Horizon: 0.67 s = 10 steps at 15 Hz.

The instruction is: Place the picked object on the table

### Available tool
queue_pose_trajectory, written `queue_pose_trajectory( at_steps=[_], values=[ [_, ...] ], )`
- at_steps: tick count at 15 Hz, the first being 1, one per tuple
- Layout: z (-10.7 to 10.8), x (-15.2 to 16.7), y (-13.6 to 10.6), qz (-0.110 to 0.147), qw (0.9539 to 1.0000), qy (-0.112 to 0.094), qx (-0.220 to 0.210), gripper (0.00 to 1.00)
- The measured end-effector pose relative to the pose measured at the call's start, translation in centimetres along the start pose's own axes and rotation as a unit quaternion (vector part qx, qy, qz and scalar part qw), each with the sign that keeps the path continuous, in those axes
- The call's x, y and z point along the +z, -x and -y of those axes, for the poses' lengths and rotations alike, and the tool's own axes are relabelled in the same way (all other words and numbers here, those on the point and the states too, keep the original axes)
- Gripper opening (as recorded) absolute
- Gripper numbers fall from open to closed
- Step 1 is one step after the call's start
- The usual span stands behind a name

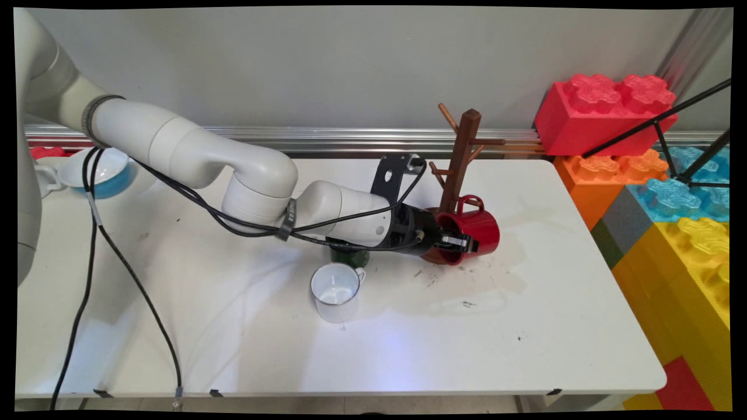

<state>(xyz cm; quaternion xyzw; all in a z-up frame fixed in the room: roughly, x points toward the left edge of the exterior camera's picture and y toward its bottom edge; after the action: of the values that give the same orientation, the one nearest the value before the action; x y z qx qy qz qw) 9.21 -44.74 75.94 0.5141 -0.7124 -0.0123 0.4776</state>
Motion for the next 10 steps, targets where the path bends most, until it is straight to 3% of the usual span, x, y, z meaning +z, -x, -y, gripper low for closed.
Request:
queue_pose_trajectory(
  at_steps=[10],
  values=[
    [-2.8, -1.2, -0.8, -0.007, 0.9994, 0.033, -0.005, 0.0]
  ],
)
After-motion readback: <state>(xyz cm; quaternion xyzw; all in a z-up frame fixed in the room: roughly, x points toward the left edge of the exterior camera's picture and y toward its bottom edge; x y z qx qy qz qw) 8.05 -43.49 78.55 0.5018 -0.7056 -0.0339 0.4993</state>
